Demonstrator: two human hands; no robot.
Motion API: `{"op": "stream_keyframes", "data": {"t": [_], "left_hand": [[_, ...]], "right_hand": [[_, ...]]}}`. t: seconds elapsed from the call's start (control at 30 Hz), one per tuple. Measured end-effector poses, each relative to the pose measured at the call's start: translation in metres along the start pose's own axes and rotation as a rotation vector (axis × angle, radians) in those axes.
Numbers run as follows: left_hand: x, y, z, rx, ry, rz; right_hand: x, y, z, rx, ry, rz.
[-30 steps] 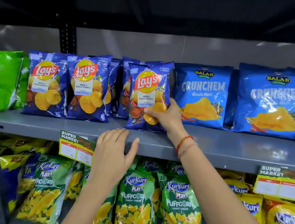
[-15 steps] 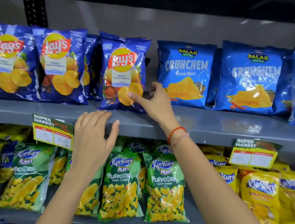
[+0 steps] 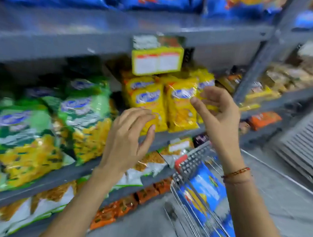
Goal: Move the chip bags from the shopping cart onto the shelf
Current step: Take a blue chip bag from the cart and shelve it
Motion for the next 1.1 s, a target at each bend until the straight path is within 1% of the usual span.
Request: {"op": "stream_keyframes", "data": {"t": [0.13,0.23,0.33,0.47,0.53,0.57,0.6,0.63,0.7,0.77,0.83,0.9,1.0,1.07,1.1], "left_hand": [[0.113,-0.021,0.011,-0.049,-0.206,-0.280],[0.191,-0.042,0.015,-0.153,-0.301,-0.518],[0.258,-0.064,0.017,-0.277,-0.361,-0.732],[0.342,-0.093,0.011,-0.433,-0.358,-1.041],[0.379,-0.105,0.003,-0.575,-0.318,-1.173],[0.396,-0.114,-0.003,-0.680,-0.286,-1.242],[0.410,-0.121,-0.009,-0.821,-0.277,-1.296],[0.423,-0.128,-0.016,-0.945,-0.309,-1.310],[0.450,-0.144,-0.038,-1.137,-0.412,-1.235],[0.470,-0.160,-0.059,-1.259,-0.411,-1.178],[0.480,-0.176,-0.071,-1.272,-0.460,-1.249],[0.481,-0.189,-0.077,-1.317,-0.452,-1.385],[0.481,-0.199,-0.082,-1.338,-0.324,-1.576],[0.487,-0.205,-0.088,-1.346,-0.230,-1.631],[0.491,-0.209,-0.093,-1.326,-0.241,-1.650]], "right_hand": [[-0.055,-0.032,0.114,0.267,-0.144,0.038],[-0.085,-0.062,0.195,0.464,-0.218,0.043],[-0.098,-0.093,0.271,0.712,-0.249,0.015],[-0.092,-0.137,0.363,1.033,-0.225,-0.059],[-0.080,-0.156,0.397,1.158,-0.210,-0.136],[-0.073,-0.165,0.413,1.210,-0.195,-0.168],[-0.065,-0.172,0.427,1.251,-0.165,-0.185],[-0.058,-0.179,0.440,1.292,-0.125,-0.190],[-0.044,-0.190,0.465,1.374,-0.041,-0.174],[-0.033,-0.202,0.489,1.415,0.028,-0.131],[-0.026,-0.211,0.504,1.443,0.067,-0.103],[-0.020,-0.216,0.511,1.468,0.133,-0.119],[-0.012,-0.216,0.518,1.440,0.266,-0.129],[-0.007,-0.216,0.524,1.453,0.322,-0.130],[-0.006,-0.216,0.526,1.462,0.333,-0.113]]}}
Point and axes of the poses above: each hand's wrist, its own y-axis towards the middle knuckle, its own x-axis out of the palm, z = x × y, the point moved 3 cm from there along y, towards the middle knuckle, and after that the axes turned 10 degrees about -y, right-handed, at the moved point
